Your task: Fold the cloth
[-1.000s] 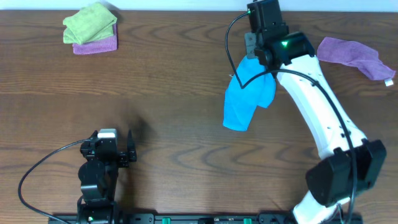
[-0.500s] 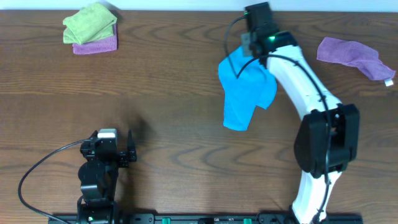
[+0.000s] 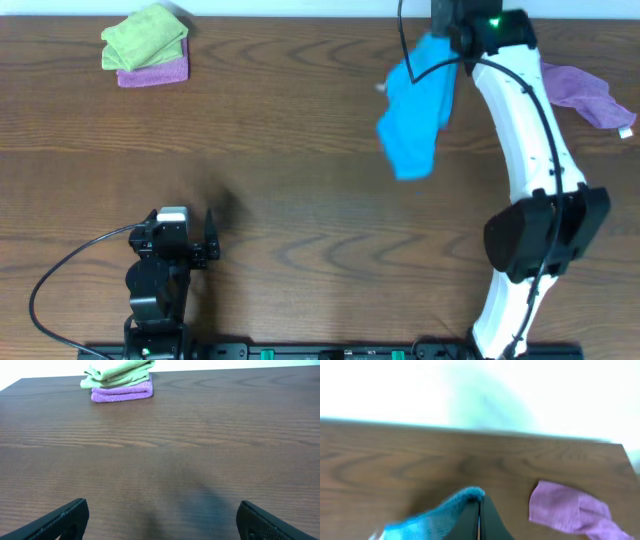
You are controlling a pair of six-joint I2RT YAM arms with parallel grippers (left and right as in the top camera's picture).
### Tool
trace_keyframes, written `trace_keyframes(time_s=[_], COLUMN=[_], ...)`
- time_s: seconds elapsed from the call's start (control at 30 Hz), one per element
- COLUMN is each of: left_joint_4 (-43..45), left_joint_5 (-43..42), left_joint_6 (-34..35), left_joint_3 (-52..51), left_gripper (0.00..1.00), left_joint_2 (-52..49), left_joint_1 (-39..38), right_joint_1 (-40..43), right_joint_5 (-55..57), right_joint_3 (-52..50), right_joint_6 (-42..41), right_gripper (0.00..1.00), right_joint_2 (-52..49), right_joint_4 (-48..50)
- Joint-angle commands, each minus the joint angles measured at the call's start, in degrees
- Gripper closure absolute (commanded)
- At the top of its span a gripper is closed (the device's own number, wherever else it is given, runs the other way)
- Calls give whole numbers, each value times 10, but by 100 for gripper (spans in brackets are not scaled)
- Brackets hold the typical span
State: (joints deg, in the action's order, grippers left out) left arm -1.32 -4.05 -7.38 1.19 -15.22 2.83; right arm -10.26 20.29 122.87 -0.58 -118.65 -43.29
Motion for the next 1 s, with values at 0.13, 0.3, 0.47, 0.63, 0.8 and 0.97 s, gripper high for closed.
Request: trace_keyframes(time_s=[0.13,0.3,0.47,0.63,0.8,0.97], left_joint_4=[-29,-29,-29,-29,-29,-29], left_joint_5=[9,9,9,9,9,9], left_joint_6=[-3,-3,-3,-3,-3,-3], left_joint_3=[-9,-9,-9,-9,-9,-9], left_gripper=[4,5,5,5,5,5], left_joint_2=[3,3,3,3,3,3], left_joint_1=[-2,-2,-2,-2,-2,-2], right_joint_1=[-18,-37,-97,-191,-244,-238], right_joint_5=[-23,-77,-198,-293,-280,-280], right_joint_3=[43,43,43,43,43,43], right_joint_6=[16,15,16,69,105,94], right_gripper=[99,99,99,99,99,99], right_joint_2=[43,55,56,55,55,55], right_joint_4=[-45,-146,-207,-252,-262,-264])
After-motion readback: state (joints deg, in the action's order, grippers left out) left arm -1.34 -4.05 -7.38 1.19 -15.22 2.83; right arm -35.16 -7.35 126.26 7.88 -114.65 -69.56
